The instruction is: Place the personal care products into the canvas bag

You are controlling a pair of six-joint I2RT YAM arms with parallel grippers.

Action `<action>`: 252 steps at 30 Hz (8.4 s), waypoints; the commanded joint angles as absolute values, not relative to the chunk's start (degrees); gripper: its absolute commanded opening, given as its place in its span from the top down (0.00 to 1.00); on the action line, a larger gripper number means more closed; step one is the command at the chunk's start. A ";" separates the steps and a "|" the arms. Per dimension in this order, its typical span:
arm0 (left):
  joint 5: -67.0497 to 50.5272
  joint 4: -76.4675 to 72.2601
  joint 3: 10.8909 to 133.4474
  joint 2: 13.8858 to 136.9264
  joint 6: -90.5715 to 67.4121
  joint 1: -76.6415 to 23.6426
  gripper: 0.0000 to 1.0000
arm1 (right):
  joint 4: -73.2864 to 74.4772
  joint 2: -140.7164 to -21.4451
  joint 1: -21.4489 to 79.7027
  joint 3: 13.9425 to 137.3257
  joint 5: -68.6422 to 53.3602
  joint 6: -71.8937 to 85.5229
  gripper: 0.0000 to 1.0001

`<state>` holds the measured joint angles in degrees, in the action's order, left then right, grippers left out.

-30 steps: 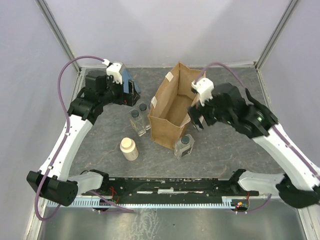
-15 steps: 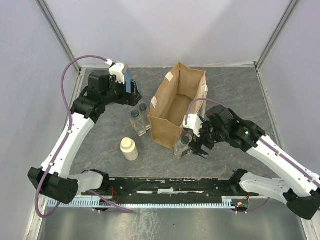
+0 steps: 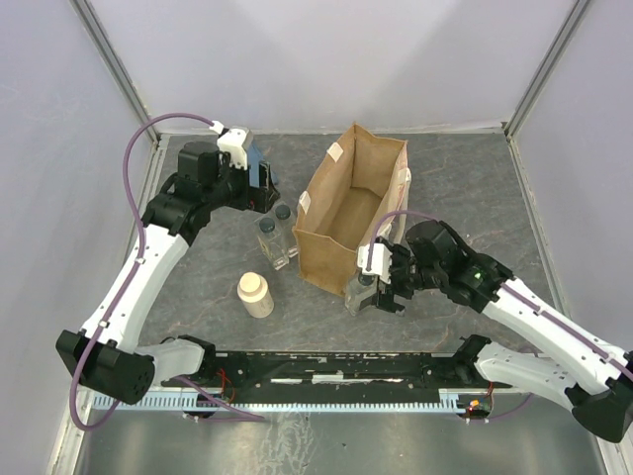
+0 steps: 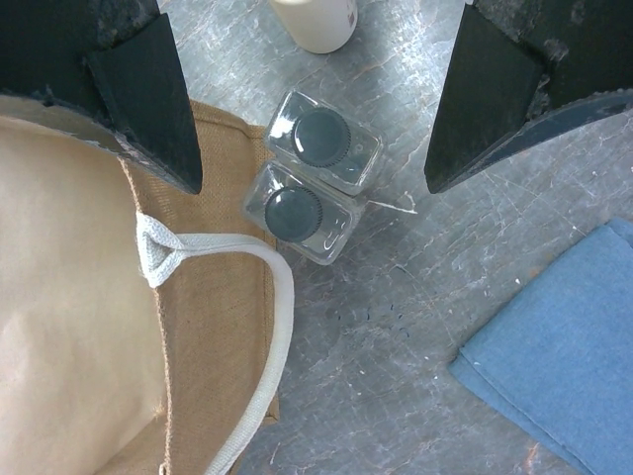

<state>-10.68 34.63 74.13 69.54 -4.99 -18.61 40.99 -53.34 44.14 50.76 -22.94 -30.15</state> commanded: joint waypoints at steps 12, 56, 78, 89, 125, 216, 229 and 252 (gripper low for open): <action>-10.28 32.46 73.48 66.47 -4.55 -18.62 0.00 | 23.58 -54.27 44.82 44.74 -19.29 -33.24 0.00; -19.51 32.44 73.61 67.82 -4.84 -18.64 0.00 | 59.92 -65.30 50.18 87.75 -5.86 9.14 1.00; -16.32 28.08 76.26 76.00 -8.90 -27.10 0.04 | 59.47 -90.91 39.95 131.29 -3.10 4.98 1.00; -11.40 28.92 74.54 78.49 -7.20 -28.33 0.67 | 40.64 -87.84 38.11 104.28 -4.03 3.11 1.00; -10.78 29.52 73.34 77.06 -7.03 -28.73 0.78 | 24.17 -88.94 47.46 75.87 5.57 7.94 0.66; 11.22 58.95 71.94 51.82 -8.79 -25.65 0.00 | 54.57 -127.76 50.62 127.49 -0.39 -2.28 0.21; 11.17 58.66 71.02 51.66 -8.96 -25.66 0.00 | 53.61 -130.28 50.49 126.44 -1.24 -3.09 0.33; 8.69 56.67 69.42 52.03 -9.80 -25.66 0.01 | 56.24 -118.47 49.09 133.47 8.50 -2.69 1.00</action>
<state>10.17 59.70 69.67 52.23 -7.66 -25.74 54.50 -126.91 50.02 127.94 2.98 -2.72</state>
